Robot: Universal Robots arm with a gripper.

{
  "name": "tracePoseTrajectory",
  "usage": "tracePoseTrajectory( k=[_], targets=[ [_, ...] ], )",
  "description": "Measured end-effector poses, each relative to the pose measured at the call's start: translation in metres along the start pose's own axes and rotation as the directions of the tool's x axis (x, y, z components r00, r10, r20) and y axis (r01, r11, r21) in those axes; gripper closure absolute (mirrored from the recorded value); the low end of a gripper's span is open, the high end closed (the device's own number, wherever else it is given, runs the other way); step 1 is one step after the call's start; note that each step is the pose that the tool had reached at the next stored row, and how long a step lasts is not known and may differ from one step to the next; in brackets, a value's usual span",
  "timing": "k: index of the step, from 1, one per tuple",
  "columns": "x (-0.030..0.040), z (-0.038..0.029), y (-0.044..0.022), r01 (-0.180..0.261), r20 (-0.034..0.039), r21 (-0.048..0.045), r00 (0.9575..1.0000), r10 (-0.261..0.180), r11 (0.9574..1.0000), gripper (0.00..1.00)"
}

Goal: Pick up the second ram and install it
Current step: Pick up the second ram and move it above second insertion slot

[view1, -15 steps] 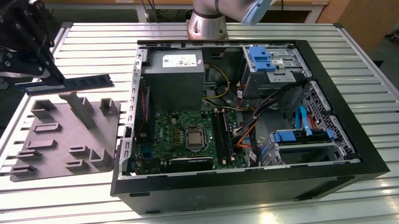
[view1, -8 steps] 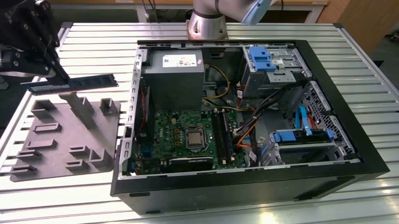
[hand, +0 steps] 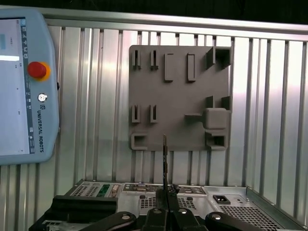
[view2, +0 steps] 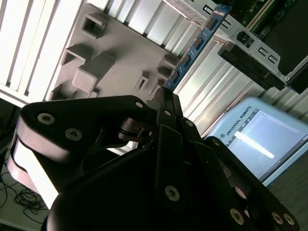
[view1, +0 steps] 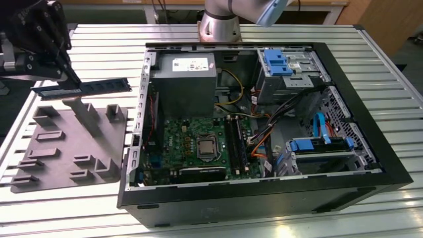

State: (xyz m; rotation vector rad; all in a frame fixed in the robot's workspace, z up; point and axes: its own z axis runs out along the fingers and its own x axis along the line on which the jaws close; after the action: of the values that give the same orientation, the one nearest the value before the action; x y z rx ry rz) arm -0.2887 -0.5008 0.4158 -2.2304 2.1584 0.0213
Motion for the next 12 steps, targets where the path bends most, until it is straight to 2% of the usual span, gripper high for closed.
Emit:
tracePoseTrajectory(
  k=[12],
  targets=[
    [-0.0029, 0.0032, -0.0180, 0.000, 0.0001, -0.0034, 1.0000, 0.000, 1.0000, 0.88]
  ],
)
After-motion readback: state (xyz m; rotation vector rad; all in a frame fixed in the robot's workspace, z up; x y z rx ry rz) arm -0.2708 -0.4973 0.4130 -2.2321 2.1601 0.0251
